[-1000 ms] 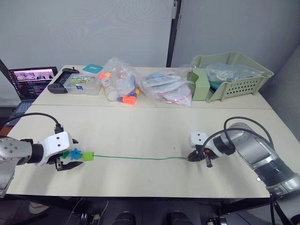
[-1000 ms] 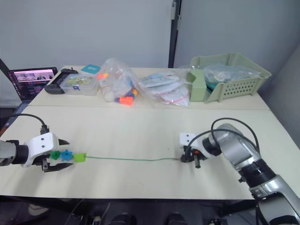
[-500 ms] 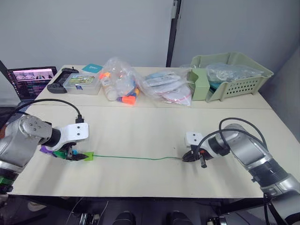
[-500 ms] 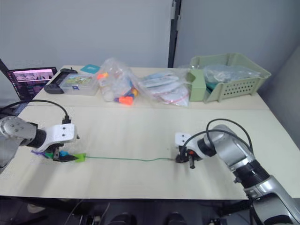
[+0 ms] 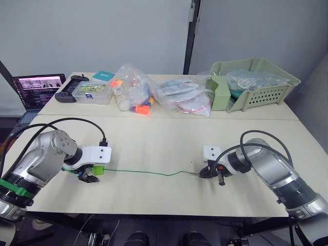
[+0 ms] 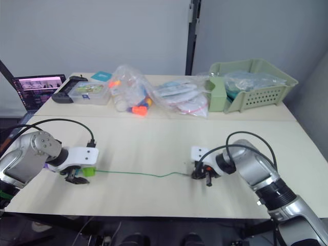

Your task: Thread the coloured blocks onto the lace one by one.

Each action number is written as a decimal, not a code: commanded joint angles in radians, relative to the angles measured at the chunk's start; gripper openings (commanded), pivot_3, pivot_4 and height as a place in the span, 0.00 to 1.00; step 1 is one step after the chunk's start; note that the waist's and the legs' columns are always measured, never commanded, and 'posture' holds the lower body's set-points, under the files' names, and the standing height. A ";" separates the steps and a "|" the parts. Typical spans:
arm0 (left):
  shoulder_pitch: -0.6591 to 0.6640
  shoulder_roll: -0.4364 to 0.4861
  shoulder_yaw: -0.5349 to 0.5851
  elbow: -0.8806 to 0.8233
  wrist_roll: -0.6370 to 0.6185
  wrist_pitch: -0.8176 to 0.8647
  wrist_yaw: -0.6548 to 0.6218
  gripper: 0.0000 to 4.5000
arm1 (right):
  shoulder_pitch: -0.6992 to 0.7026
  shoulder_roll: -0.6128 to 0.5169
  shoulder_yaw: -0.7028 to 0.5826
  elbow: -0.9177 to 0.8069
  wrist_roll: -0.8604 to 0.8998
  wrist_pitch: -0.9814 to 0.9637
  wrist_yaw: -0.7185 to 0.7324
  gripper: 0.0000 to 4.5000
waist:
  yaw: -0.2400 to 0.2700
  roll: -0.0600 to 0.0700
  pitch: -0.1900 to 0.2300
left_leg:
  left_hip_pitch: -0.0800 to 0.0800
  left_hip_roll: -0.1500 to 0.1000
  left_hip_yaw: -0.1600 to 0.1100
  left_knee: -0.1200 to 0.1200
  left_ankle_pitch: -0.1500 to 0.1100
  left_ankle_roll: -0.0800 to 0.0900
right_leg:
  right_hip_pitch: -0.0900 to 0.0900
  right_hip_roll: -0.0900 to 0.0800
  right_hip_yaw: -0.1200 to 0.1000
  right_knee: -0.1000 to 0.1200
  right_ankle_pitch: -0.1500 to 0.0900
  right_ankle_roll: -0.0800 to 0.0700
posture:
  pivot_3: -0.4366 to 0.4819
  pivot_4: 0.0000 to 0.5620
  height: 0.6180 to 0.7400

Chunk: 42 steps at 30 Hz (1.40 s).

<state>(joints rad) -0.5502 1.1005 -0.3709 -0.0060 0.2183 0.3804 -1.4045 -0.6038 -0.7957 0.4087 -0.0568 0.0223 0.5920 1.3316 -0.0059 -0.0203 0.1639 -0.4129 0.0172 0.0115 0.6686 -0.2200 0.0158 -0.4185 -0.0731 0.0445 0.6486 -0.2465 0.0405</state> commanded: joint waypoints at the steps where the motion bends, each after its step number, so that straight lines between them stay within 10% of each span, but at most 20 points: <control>1: 0.018 -0.002 -0.020 0.004 0.051 0.012 0.016 0.53 | 0.008 -0.009 -0.007 -0.022 0.009 -0.008 0.002 0.00 | 0.001 0.000 0.000 | 0.000 0.000 0.000 0.000 0.000 0.000 | 0.000 0.000 0.000 0.000 0.000 0.000 | 0.48 0.27 1.00; 5: 0.018 0.009 -0.015 0.000 0.071 0.003 0.011 0.29 | 0.008 -0.010 -0.008 -0.021 0.011 -0.010 0.004 0.00 | 0.001 0.000 0.000 | 0.000 0.000 0.000 0.000 0.000 0.000 | 0.000 0.000 0.000 0.000 0.000 0.000 | 0.48 0.27 1.00; 42: 0.023 0.166 0.113 -0.082 0.087 -0.064 -0.099 0.29 | -0.103 -0.130 -0.041 0.374 -0.066 -0.284 0.055 0.00 | -0.005 -0.005 0.003 | -0.004 -0.001 0.001 0.000 0.000 0.000 | -0.003 -0.002 0.000 -0.001 0.000 0.000 | 0.48 0.27 1.00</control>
<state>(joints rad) -0.5105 1.2558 -0.2905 -0.0622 0.3095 0.3028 -1.4890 -0.6943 -0.9064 0.3827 0.2925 -0.0181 0.3275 1.3919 -0.0109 -0.0254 0.1669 -0.4168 0.0166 0.0122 0.6689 -0.2198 0.0162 -0.4214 -0.0747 0.0447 0.6474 -0.2467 0.0407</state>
